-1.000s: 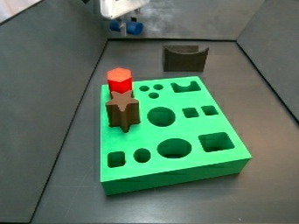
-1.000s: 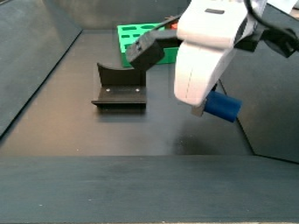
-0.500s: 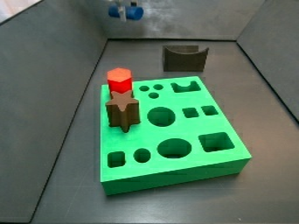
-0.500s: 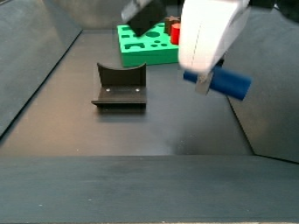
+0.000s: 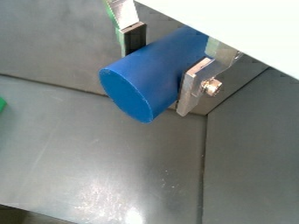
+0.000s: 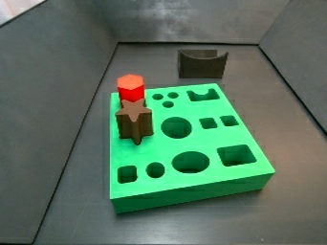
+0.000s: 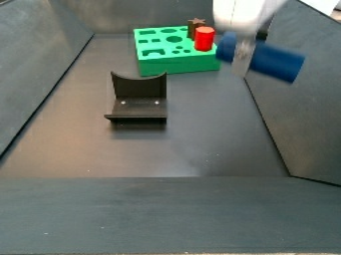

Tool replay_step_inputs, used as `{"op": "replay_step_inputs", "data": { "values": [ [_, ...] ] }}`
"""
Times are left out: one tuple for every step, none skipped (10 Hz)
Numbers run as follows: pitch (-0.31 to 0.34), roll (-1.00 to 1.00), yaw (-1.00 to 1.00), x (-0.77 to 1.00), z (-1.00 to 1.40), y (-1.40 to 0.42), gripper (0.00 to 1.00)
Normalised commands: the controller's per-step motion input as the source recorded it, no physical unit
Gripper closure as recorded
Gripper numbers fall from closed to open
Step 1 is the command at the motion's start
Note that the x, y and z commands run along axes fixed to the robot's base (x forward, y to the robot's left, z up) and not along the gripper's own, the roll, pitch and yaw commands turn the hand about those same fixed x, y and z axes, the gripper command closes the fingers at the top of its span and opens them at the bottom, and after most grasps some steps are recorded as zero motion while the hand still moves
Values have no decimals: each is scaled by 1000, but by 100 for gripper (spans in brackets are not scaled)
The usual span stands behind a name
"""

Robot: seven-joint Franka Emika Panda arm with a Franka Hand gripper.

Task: Pick up the oval object. Move up. Place the oval object on the fixture. Regrasp the oval object. Move to above the board. Insert the oval object.
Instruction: Place the oval object on the fixture.

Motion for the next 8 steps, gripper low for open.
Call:
{"op": "replay_step_inputs", "data": {
  "values": [
    [22, -32, -1000, 1000, -201, -785, 100],
    [23, -33, -1000, 1000, -222, -779, 100],
    [21, -35, -1000, 1000, -199, -679, 100],
    [23, -38, -1000, 1000, -182, -602, 100],
    [28, -43, -1000, 1000, -169, -540, 100],
    [29, -44, -1000, 1000, -161, -504, 100],
    [33, -46, -1000, 1000, -146, -428, 100],
    [37, -47, -1000, 1000, -137, -387, 100]
  ]
}}
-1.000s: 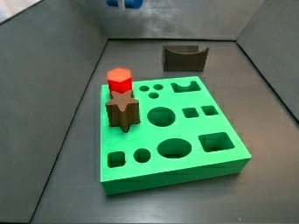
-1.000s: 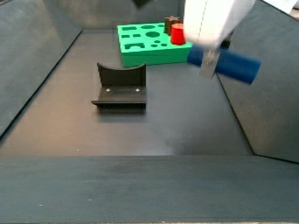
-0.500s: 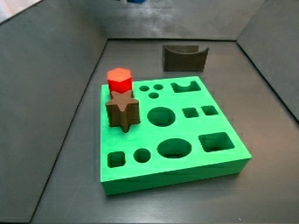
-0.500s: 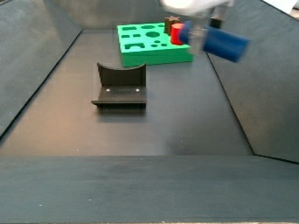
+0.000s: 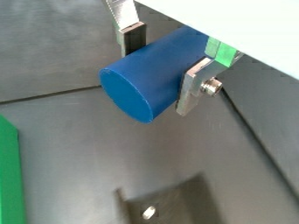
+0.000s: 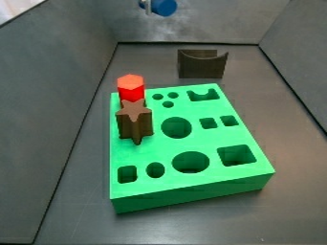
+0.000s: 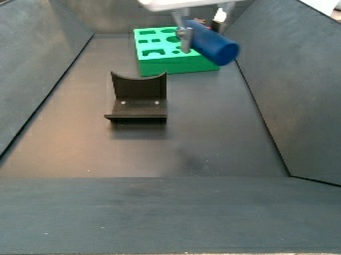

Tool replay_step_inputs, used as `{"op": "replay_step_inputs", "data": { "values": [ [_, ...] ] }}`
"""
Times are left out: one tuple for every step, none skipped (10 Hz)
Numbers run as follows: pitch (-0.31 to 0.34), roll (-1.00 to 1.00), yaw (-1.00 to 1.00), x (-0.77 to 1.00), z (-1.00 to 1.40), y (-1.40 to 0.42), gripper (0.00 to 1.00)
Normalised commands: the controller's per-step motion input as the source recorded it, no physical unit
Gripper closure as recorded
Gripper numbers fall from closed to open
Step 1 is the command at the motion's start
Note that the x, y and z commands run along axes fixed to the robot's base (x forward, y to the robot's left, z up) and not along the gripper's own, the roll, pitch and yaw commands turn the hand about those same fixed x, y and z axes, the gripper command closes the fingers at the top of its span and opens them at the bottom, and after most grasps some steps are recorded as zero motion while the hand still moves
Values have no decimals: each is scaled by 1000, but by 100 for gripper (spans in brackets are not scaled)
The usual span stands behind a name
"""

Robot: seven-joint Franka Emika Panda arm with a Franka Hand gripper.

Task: Pick up the oval object. Move up. Place the oval object on the fixture. Regrasp the oval object. Move to above the board. Insert the oval object.
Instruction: Place the oval object on the fixture.

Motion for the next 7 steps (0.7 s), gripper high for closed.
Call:
{"op": "replay_step_inputs", "data": {
  "values": [
    [45, -47, -1000, 1000, -121, -323, 100],
    [52, -47, -1000, 1000, -114, -290, 100],
    [70, -45, -1000, 1000, -96, -225, 100],
    [90, -43, -1000, 1000, -81, -174, 100],
    [130, -38, -954, 1000, -59, -111, 100],
    [140, -27, -707, 945, -42, -79, 100],
    [151, -13, -414, 811, -19, -40, 100]
  ]
}}
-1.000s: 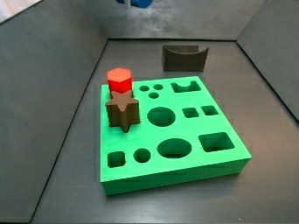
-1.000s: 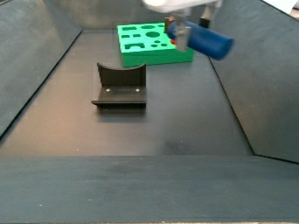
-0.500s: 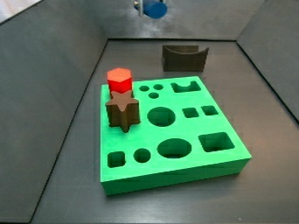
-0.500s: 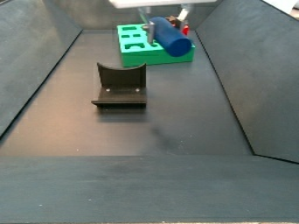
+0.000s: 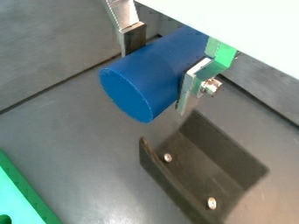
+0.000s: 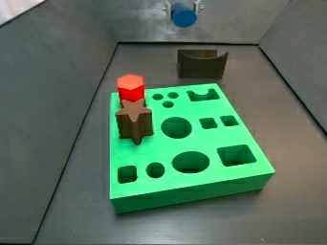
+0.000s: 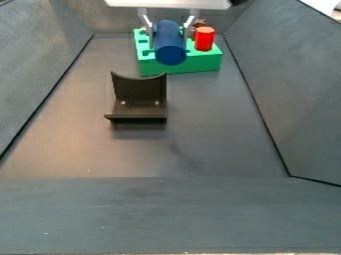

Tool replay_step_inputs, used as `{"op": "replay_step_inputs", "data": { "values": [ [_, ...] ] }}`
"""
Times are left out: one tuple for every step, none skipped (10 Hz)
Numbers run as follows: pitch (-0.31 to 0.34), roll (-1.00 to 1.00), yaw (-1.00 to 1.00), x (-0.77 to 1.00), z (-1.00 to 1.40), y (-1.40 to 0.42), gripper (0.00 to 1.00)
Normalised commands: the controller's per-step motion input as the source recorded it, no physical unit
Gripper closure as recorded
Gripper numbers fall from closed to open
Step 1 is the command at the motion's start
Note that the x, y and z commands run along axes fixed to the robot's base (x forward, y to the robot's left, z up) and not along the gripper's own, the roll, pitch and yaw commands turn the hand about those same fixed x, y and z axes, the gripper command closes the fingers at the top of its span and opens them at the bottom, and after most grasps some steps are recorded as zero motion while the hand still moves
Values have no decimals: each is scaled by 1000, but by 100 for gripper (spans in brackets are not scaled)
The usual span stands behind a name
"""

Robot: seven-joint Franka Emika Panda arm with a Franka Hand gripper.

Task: Pick up the oval object. Move up. Place the oval object on the fixture. Regrasp the oval object. Move to above the board. Insert the oval object.
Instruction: Place the oval object on the fixture.

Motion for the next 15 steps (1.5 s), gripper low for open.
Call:
{"op": "replay_step_inputs", "data": {
  "values": [
    [-9, -1000, -92, 930, 561, 110, 100],
    [-5, -1000, -52, 835, 552, 119, 100],
    [9, -1000, -54, 649, 345, 106, 100],
    [16, -1000, -56, 513, 147, 70, 100],
    [24, -1000, -59, 415, 53, 56, 100],
    [52, -1000, -64, 286, 48, 50, 100],
    [66, -1000, -70, 194, 32, 47, 100],
    [75, -1000, -80, 106, 3, 45, 100],
    [71, -1000, -94, 53, 9, 44, 100],
    [66, -968, -114, 46, 3, 39, 100],
    [66, -783, -110, 63, -9, 40, 100],
    [66, -604, -104, 81, -14, 43, 100],
    [66, -428, -101, 82, -15, 46, 100],
    [46, -252, -95, 66, -1, 31, 100],
    [160, -1000, -40, 122, -1000, 131, 100]
  ]
}}
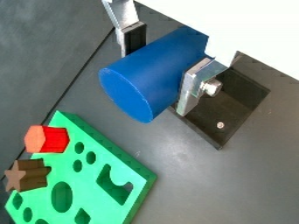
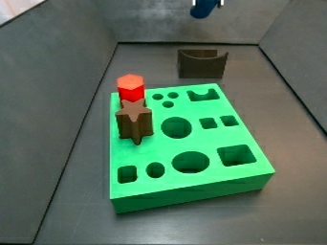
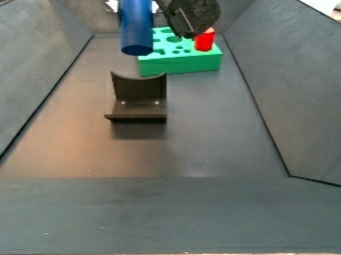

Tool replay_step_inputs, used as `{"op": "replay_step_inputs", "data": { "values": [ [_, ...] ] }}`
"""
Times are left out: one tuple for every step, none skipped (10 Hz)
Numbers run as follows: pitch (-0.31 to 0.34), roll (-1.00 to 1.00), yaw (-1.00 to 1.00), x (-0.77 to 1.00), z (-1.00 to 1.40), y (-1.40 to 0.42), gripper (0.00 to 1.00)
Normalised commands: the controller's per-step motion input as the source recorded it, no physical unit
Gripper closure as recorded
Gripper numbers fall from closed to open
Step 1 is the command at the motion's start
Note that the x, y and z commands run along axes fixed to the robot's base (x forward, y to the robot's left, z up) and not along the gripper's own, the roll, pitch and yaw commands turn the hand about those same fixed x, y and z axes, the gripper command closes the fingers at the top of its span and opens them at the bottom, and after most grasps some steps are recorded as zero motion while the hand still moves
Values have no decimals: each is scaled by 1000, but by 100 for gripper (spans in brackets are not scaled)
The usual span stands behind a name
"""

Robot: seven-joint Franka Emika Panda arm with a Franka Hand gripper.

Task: Pick up the oval object. Move up. Place the oval object on the fixture. Regrasp the oval object. Move to above the board. Insert the oval object.
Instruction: Place the oval object on the fixture.

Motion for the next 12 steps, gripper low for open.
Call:
{"op": "replay_step_inputs", "data": {
  "values": [
    [153, -1000, -41, 121, -1000, 132, 100],
    [175, -916, -99, 140, -1000, 138, 100],
    [176, -808, -115, 147, -1000, 137, 100],
    [146, -582, -148, 155, -1000, 139, 100],
    [113, -406, -167, 163, -1000, 143, 100],
    [71, -229, -175, 173, -1000, 132, 100],
    [47, -185, -175, 176, -1000, 132, 100],
    [1, -154, -162, 132, -702, 103, 100],
    [-13, -146, -150, 115, -571, 85, 100],
    [-42, -129, -124, 93, -319, 60, 100],
    [-52, -121, -111, 80, -212, 51, 100],
    [0, 0, 0, 0, -167, -500, 100]
  ]
}}
